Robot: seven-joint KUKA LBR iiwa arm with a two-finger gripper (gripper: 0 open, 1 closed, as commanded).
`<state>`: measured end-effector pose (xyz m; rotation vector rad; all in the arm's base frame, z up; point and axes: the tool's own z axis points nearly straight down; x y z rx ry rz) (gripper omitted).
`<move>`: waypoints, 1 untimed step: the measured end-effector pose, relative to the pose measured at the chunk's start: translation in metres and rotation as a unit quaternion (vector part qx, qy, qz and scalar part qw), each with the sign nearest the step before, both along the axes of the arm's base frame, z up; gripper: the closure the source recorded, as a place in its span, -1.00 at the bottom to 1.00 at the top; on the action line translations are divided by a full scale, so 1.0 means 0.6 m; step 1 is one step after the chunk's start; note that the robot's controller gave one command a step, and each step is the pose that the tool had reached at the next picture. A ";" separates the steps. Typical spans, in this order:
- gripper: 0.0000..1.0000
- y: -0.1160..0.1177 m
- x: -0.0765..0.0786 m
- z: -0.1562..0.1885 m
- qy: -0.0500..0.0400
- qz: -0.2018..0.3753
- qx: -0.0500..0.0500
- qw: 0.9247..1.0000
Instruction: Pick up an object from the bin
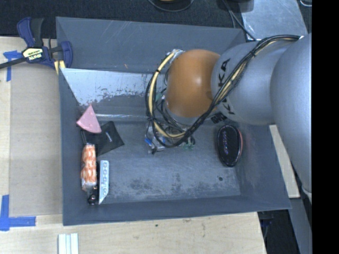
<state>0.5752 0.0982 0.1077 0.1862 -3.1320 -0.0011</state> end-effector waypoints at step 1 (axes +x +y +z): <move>1.00 0.000 0.002 0.027 -0.002 0.000 0.000 1.000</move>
Offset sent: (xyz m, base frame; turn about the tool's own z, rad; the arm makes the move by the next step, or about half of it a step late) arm 0.0001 0.0000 0.0134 0.0000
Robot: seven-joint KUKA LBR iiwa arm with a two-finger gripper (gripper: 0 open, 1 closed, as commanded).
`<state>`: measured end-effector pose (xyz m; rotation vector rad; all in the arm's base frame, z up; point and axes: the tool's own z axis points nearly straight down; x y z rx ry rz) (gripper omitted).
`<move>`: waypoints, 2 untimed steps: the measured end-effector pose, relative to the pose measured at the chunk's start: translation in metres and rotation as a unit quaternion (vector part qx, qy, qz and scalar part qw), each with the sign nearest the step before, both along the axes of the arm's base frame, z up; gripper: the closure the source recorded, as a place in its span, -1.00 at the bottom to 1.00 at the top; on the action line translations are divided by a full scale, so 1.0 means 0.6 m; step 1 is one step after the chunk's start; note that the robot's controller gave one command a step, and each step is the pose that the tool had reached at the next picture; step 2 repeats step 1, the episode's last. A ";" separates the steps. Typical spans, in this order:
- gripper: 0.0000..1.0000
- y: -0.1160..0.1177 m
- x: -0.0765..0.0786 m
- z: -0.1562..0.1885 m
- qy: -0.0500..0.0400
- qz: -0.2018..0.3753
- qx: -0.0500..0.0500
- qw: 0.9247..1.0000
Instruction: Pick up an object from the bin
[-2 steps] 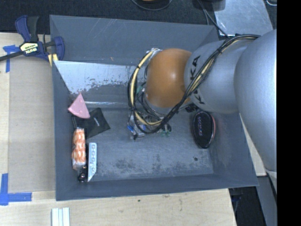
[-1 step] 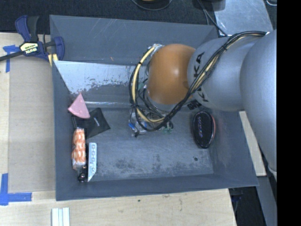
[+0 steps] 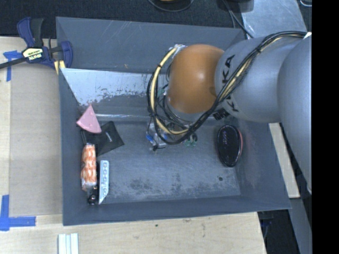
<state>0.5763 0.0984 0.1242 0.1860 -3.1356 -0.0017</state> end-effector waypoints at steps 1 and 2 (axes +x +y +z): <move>1.00 0.000 0.002 0.037 -0.002 0.000 0.000 1.000; 1.00 0.000 0.002 0.037 -0.002 0.000 0.000 1.000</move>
Offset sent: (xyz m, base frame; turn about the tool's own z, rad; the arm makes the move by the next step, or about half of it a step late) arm 0.0000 0.0000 0.0128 0.0000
